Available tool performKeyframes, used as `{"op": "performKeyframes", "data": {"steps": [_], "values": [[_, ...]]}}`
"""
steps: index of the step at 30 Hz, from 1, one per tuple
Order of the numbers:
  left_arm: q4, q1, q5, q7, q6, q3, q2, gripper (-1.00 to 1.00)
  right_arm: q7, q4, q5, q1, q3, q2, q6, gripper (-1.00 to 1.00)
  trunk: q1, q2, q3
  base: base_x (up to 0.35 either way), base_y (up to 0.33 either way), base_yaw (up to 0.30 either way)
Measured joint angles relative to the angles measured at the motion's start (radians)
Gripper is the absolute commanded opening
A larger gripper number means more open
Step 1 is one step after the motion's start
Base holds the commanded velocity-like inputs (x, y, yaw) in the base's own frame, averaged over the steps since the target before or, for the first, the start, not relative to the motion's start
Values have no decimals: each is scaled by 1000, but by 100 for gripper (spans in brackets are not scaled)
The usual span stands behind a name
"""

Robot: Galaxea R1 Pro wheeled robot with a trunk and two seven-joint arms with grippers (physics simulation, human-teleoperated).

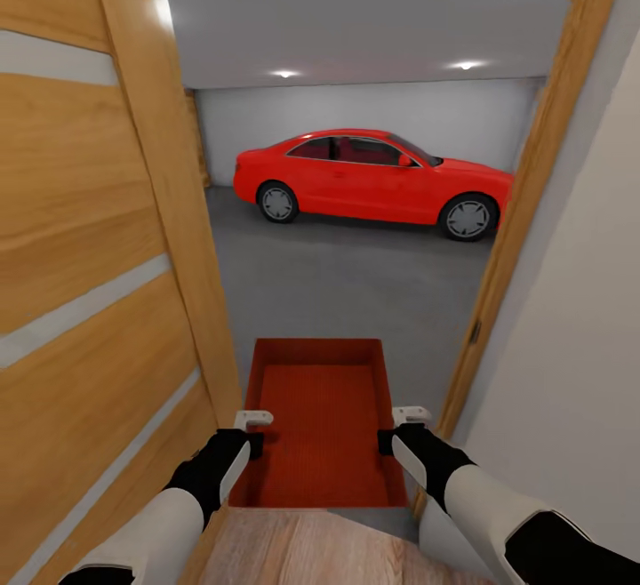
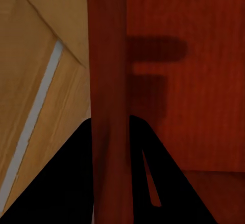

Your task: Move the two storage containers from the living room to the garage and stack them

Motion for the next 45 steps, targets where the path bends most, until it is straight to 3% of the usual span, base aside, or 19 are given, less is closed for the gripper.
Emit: {"op": "performKeyframes", "data": {"steps": [11, 35, 45], "values": [[3, 0, 4, 0, -3, -2, 1, -100, -1, 1, 0, 0, 2, 1, 0, -100, 0, 0, 0, 71, 195, -18], [6, 0, 1, 1, 0, 0, 0, -100, 4, 9, 1, 0, 0, 1, -1, -100, 0, 0, 0, 1, 3, -205], [1, 0, -1, 0, -1, 1, 0, -100, -2, 0, -1, 0, 1, 1, 0, -100, 0, 0, 0, 127, 243, -4]]}}
